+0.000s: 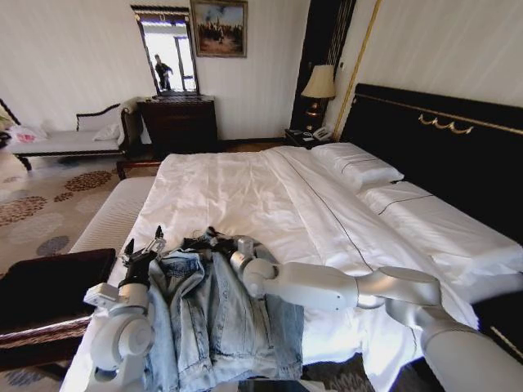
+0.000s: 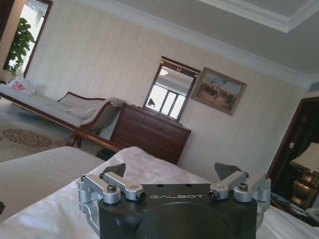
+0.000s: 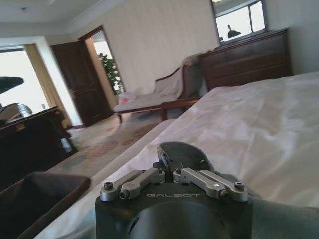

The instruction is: Pick up the clothes from the bed and hang them on the clothes hanger.

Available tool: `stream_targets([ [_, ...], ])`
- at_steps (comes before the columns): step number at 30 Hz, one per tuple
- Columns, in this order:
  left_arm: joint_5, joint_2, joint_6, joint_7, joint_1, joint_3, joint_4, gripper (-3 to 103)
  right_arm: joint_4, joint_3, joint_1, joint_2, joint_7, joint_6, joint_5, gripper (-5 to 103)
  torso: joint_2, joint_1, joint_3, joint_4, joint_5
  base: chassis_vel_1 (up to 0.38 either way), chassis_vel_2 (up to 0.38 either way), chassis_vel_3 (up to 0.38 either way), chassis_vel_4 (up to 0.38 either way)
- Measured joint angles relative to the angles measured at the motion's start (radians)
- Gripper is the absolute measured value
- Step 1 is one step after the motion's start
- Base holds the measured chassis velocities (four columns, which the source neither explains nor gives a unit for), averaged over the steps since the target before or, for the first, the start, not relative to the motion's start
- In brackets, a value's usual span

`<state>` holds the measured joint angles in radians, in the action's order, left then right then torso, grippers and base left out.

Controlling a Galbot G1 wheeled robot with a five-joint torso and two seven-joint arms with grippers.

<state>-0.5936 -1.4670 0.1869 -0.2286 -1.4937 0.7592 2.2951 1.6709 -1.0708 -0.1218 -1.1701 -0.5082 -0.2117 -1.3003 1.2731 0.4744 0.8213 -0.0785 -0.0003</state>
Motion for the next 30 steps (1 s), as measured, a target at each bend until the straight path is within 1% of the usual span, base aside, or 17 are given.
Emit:
stream_targets([
  [2, -0.004, 0.000, 0.000, -0.001, 0.000, 0.004, -0.001, 100, 0.010, -0.014, -0.001, -0.003, -0.001, 0.000, 0.000, 2, 0.000, 0.000, 0.000, 0.0000, 0.0001, 0.000, 0.000, 0.000, 0.000],
  [6, -0.022, 0.001, 0.000, -0.004, 0.005, 0.017, -0.013, 100, 0.039, -0.094, -0.013, -0.011, -0.020, 0.002, 0.013, 2, 0.000, 0.000, 0.000, -0.0002, 0.0002, 0.000, 0.000, 0.000, 0.000],
  [7, -0.022, 0.001, 0.000, -0.004, 0.005, 0.017, -0.013, 100, 0.039, -0.094, -0.013, -0.011, -0.020, 0.002, 0.013, 2, 0.000, 0.000, 0.000, -0.0002, 0.0002, 0.000, 0.000, 0.000, 0.000],
  [9, -0.028, 0.001, 0.000, -0.006, 0.008, 0.022, -0.020, 100, 0.037, -0.132, -0.024, -0.013, -0.024, 0.003, 0.028, 2, 0.000, 0.000, 0.000, -0.0002, 0.0002, 0.000, 0.000, 0.000, 0.000],
  [15, -0.041, 0.000, 0.000, -0.009, 0.015, 0.031, -0.040, 100, 0.018, -0.195, -0.053, -0.024, -0.027, 0.008, 0.046, 2, 0.000, 0.000, 0.000, -0.0003, 0.0002, 0.000, 0.000, 0.000, 0.000],
  [19, -0.042, 0.000, 0.000, -0.010, 0.017, 0.032, -0.046, 100, 0.003, -0.219, -0.073, -0.036, -0.032, 0.009, 0.060, 2, 0.000, 0.000, 0.000, -0.0002, 0.0002, 0.000, 0.000, 0.000, 0.000],
  [22, -0.042, 0.000, 0.000, -0.010, 0.018, 0.033, -0.051, 100, -0.025, -0.246, -0.106, -0.064, -0.084, 0.030, 0.099, 2, 0.000, 0.000, 0.000, -0.0002, 0.0002, 0.000, 0.000, 0.000, 0.000],
  [23, -0.042, 0.000, 0.000, -0.010, 0.018, 0.033, -0.051, 100, -0.025, -0.246, -0.106, -0.064, -0.084, 0.030, 0.099, 2, 0.000, 0.000, 0.000, -0.0002, 0.0002, 0.000, 0.000, 0.000, 0.000],
  [24, -0.042, 0.000, 0.000, -0.010, 0.018, 0.036, -0.053, 100, -0.034, -0.249, -0.118, -0.075, -0.108, 0.041, 0.115, -1, 0.000, 0.000, 0.000, -0.0002, 0.0003, 0.000, 0.000, 0.000, 0.000],
  [26, -0.042, 0.001, 0.000, -0.010, 0.016, 0.041, -0.055, 100, -0.036, -0.249, -0.123, -0.081, -0.122, 0.050, 0.128, 9, 0.000, 0.000, 0.000, -0.0001, 0.0003, 0.000, 0.000, 0.000, 0.000],
  [27, -0.042, 0.001, 0.000, -0.010, 0.016, 0.041, -0.055, 100, -0.036, -0.249, -0.123, -0.081, -0.122, 0.050, 0.128, 9, 0.000, 0.000, 0.000, -0.0001, 0.0003, 0.000, 0.000, 0.000, 0.000],
  [28, -0.042, 0.002, 0.000, -0.011, 0.013, 0.048, -0.059, 100, -0.025, -0.251, -0.118, -0.079, -0.125, 0.053, 0.139, 15, 0.000, 0.000, 0.000, -0.0001, 0.0003, 0.000, 0.000, 0.000, 0.000],
  [29, -0.042, 0.005, 0.001, -0.011, 0.011, 0.054, -0.065, 100, -0.011, -0.252, -0.108, -0.074, -0.124, 0.053, 0.150, 15, 0.000, 0.000, 0.000, 0.0000, 0.0003, 0.000, 0.000, 0.000, 0.000],
  [30, -0.041, 0.008, 0.006, -0.014, 0.010, 0.061, -0.075, 100, 0.012, -0.252, -0.094, -0.060, -0.119, 0.052, 0.163, 20, 0.000, 0.000, 0.000, 0.0000, 0.0003, 0.000, 0.000, 0.000, 0.000],
])
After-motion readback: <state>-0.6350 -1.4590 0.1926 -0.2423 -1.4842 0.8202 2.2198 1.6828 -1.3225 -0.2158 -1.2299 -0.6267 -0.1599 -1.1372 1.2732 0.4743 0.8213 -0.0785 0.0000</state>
